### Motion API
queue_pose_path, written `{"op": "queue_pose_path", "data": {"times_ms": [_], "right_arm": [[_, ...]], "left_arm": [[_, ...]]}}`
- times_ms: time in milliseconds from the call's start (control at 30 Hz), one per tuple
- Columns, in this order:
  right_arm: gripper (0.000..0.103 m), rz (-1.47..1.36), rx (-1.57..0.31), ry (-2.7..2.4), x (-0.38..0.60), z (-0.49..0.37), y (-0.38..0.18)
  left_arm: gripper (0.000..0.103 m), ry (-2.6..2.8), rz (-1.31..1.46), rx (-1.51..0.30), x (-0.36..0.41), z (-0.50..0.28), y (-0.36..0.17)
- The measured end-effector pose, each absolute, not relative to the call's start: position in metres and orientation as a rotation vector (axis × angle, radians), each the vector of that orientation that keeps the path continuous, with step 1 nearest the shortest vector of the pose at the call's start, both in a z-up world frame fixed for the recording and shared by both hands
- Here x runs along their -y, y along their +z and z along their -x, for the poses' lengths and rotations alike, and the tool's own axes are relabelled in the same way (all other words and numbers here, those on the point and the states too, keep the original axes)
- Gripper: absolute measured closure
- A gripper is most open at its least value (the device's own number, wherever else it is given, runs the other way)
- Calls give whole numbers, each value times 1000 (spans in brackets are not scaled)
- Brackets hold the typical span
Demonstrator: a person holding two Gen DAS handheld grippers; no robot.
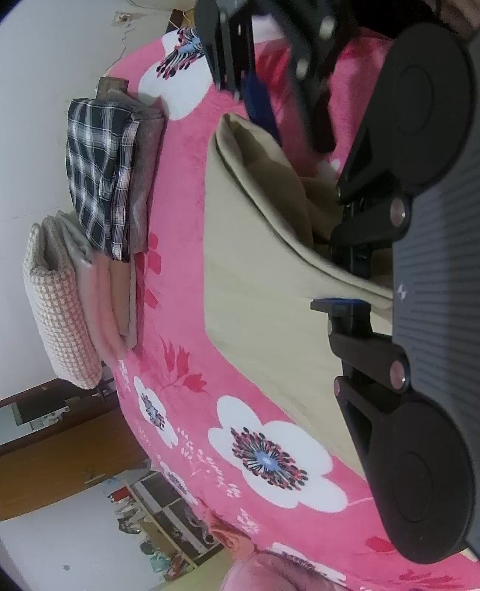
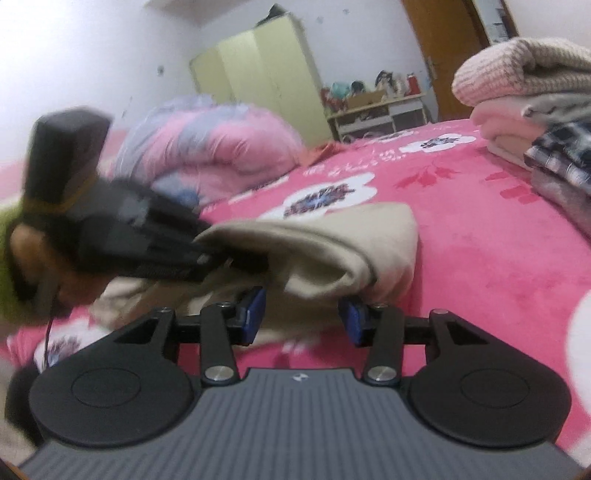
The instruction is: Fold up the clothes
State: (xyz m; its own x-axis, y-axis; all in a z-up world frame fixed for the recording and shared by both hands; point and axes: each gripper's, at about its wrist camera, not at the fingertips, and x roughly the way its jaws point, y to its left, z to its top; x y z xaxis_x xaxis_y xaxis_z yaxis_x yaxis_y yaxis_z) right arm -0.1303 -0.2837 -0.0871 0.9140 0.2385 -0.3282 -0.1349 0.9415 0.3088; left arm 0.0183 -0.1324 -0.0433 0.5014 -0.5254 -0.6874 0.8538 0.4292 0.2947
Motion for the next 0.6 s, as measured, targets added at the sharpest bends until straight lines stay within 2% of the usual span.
{"op": "queue_pose_path", "data": {"times_ms": [100,200,267,333,367,433,500,600], "right_arm": [[63,-283,-350,243,275,141,-78],[73,-260,-314,251,266,137,-73],[88,-235,-335,193,264,121,-74],[95,-174,-361,110,261,101,-76],[103,-116,-366,66,257,93,-80],[103,-12,-371,-15,249,80,-87],[103,15,-357,-45,244,78,-92],[103,32,-337,-64,243,85,-96]], "left_arm": [[94,-915,-694,-535,132,-16,-44],[94,-916,-714,-511,132,-11,-45],[94,-921,-723,-495,131,-8,-44],[94,-930,-710,-503,129,-8,-45],[94,-936,-702,-514,129,-9,-45],[91,-949,-694,-551,127,-12,-46],[80,-958,-685,-584,121,-13,-46],[80,-947,-690,-603,110,-14,-47]]}}
